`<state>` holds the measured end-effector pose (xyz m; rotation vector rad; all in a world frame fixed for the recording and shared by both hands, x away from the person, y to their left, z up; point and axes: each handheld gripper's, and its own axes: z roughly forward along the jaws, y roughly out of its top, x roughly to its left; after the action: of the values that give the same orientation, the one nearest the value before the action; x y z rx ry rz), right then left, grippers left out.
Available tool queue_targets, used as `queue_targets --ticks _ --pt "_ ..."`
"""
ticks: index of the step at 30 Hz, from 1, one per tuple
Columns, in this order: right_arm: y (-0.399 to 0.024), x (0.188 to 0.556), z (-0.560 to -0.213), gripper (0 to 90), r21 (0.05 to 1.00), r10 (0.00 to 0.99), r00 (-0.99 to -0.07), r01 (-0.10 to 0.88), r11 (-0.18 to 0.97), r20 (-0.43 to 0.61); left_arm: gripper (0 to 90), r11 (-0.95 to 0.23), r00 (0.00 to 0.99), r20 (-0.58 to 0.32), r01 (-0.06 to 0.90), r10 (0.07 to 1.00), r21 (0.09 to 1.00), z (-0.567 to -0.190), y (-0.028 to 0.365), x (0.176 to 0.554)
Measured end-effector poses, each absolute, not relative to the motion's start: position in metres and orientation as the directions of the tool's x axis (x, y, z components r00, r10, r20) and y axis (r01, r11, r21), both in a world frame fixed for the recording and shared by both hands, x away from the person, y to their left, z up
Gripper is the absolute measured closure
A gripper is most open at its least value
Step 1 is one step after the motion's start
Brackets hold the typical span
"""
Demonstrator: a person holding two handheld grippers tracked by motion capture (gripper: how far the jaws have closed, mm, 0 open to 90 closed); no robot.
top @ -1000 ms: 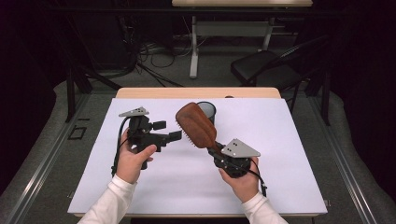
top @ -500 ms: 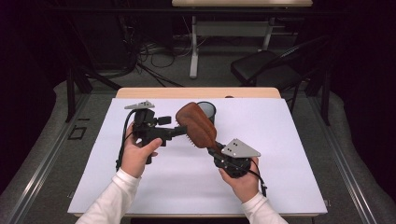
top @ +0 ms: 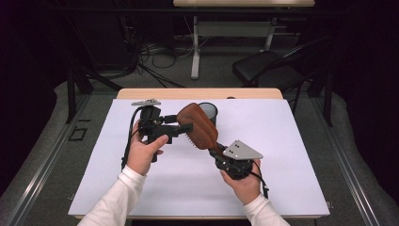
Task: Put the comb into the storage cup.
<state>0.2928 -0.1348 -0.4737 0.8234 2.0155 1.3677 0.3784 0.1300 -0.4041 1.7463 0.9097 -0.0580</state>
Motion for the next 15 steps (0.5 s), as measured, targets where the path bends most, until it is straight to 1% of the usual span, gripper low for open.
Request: queue_targets --ticks 3,5,11,15 --pt "-0.135 0.293 -0.474 72.2 0.942 0.749 -0.653 0.174 0.289 -0.109 9.1 -0.093 0.701 -0.470 0.603 0.536 0.793 -0.404 0.128 0.380" --pt "-0.135 0.293 -0.474 72.2 0.941 0.749 -0.654 0.173 0.290 -0.110 12.4 -0.097 0.699 -0.472 0.607 0.538 0.789 -0.404 0.126 0.381" --pt "-0.134 0.293 -0.474 72.2 0.941 0.748 -0.655 0.174 0.289 -0.109 12.8 -0.101 0.697 -0.475 0.612 0.537 0.784 -0.406 0.120 0.384" --pt "-0.134 0.292 -0.473 72.2 0.942 0.747 -0.656 0.171 0.288 -0.109 15.6 -0.104 0.696 -0.479 0.616 0.535 0.781 -0.407 0.116 0.386"
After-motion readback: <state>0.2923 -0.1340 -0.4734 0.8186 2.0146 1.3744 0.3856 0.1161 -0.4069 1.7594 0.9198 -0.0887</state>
